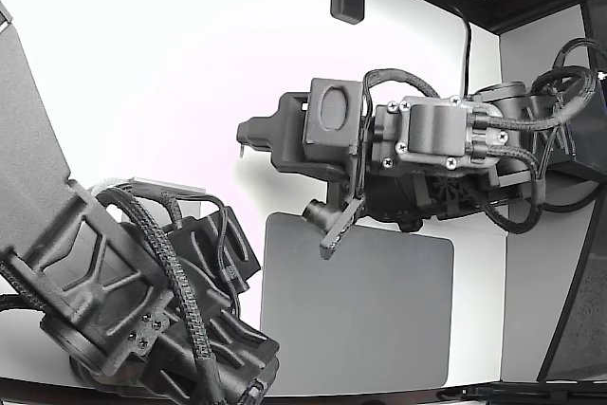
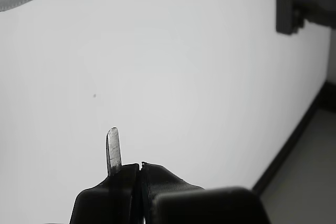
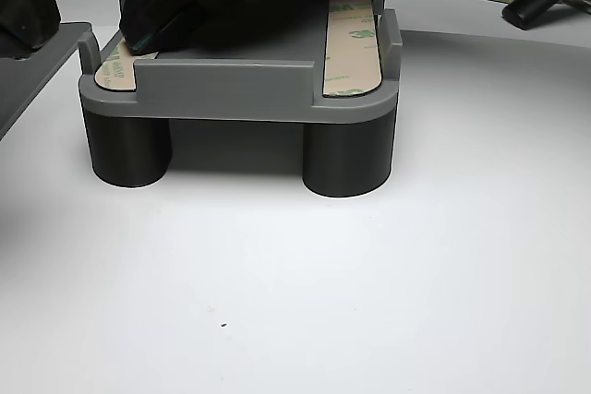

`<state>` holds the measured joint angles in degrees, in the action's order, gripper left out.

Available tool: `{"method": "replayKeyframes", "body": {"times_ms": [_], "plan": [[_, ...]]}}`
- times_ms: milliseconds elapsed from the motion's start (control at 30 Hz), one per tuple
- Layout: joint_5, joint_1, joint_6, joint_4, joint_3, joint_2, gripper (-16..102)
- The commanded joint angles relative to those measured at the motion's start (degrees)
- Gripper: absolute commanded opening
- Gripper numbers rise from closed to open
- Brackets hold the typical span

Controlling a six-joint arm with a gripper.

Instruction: Peel off protective film from adhesive tape.

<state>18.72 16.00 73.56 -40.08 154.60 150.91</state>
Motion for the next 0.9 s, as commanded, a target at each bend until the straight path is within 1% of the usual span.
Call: {"method": "replayKeyframes", "body": {"times_ms": [0, 133, 233, 367, 633, 733, 867], "plan": [[2.9, 2.0, -0.3, 0.3, -2.5, -1.1, -11], [4.0, 3.9, -2.5, -2.8, -4.7, -4.1, -11], [7.0, 7.2, -3.9, -4.1, -6.2, -7.0, -11], [8.7, 9.8, -6.2, -3.6, -7.4, -11.0, -11], [8.3, 10.6, -6.9, -2.2, -11.4, -19.4, -11], [8.7, 10.6, -7.2, -2.2, -11.4, -20.4, -11], [9.3, 10.8, -6.7, 0.2, -8.8, -19.4, -11]]}}
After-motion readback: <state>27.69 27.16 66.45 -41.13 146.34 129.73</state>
